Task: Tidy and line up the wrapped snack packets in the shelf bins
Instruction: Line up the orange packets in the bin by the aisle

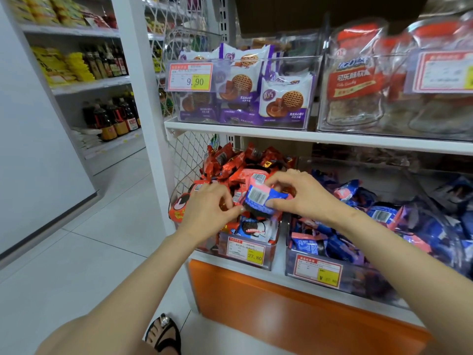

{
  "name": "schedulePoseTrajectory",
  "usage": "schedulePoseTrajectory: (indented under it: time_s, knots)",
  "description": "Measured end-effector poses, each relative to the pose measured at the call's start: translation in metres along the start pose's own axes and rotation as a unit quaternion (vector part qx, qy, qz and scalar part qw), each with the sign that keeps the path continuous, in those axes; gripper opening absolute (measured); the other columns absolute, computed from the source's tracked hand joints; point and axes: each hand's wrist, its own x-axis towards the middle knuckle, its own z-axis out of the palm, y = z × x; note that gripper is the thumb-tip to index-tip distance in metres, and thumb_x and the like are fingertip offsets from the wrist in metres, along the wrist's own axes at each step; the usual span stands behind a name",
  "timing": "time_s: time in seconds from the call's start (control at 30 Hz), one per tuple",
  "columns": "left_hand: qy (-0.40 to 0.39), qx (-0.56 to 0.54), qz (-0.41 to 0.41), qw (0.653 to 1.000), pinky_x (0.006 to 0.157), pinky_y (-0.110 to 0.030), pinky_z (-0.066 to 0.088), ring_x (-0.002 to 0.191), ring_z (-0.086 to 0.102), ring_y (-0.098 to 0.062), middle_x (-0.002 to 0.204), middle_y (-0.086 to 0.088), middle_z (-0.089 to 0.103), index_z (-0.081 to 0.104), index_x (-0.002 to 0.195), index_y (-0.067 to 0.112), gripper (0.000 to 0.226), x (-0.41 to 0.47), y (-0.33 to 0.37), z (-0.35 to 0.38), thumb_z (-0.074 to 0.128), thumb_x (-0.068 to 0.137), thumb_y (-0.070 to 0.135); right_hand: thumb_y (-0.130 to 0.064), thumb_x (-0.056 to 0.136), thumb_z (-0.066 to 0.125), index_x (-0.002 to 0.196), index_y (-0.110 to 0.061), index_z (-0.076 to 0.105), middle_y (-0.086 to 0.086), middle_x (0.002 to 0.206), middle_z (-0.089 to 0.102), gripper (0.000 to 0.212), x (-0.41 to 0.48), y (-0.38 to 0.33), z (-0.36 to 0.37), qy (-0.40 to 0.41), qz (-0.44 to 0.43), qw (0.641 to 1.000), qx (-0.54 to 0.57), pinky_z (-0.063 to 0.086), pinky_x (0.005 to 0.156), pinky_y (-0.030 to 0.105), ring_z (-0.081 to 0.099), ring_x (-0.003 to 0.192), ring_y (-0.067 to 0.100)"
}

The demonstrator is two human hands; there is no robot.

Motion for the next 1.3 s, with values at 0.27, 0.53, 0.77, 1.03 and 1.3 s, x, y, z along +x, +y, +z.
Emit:
schedulePoseTrajectory:
  time_s: [0.27,0.53,0.77,1.03,1.3]
  knots:
    - [-0.034,0.034,-0.018,0.999,0.079,-0.033,0.042,0.093,0.050,-0.015,0.088,0.009,0.057,0.059,0.075,0.026,0.014,-0.001,-0.001,0.007,0.069,0.080,0.034,-0.042,0.084,0.061,0.115,-0.028,0.061,-0.010,0.104,0.064,0.034,0.007,0.008,0.011,0.022,-0.067,0.961,-0.269,0.022,0.086,0.030,0.042,0.099,0.014]
    - [-0.168,0.177,-0.050,0.969,0.094,-0.034,0.031,0.118,0.035,-0.020,0.120,-0.001,0.045,0.059,0.120,0.027,0.050,0.004,0.005,0.025,0.057,0.081,0.058,-0.044,0.086,0.060,0.125,-0.025,0.057,-0.005,0.122,0.061,0.043,0.017,0.012,0.012,0.029,-0.011,0.973,-0.229,0.026,0.094,0.033,0.043,0.114,0.017]
    - [-0.197,0.160,-0.100,0.962,0.097,-0.035,0.025,0.122,0.030,-0.021,0.122,0.000,0.039,0.059,0.121,0.030,0.049,0.005,0.009,0.032,0.062,0.080,0.056,-0.042,0.087,0.061,0.125,-0.026,0.057,-0.004,0.118,0.062,0.042,0.015,0.010,0.013,0.022,-0.008,0.975,-0.219,0.026,0.096,0.033,0.043,0.111,0.017]
    - [-0.187,0.069,-0.128,0.972,0.082,-0.034,0.020,0.106,0.046,-0.014,0.094,0.013,0.051,0.046,0.092,0.025,0.033,-0.002,0.018,0.032,0.066,0.080,0.047,-0.041,0.088,0.060,0.126,-0.025,0.056,-0.003,0.118,0.061,0.042,0.011,0.009,0.012,0.029,-0.013,0.977,-0.209,0.028,0.097,0.034,0.044,0.112,0.017]
    - [-0.137,-0.070,-0.163,0.975,0.080,-0.033,0.026,0.088,0.055,-0.012,0.084,0.015,0.056,0.041,0.103,0.022,0.051,-0.002,0.020,0.031,0.080,0.071,0.030,-0.038,0.085,0.064,0.120,-0.030,0.049,-0.006,0.100,0.061,0.039,0.009,0.013,0.013,0.045,-0.012,0.985,-0.166,0.029,0.094,0.032,0.046,0.103,0.013]
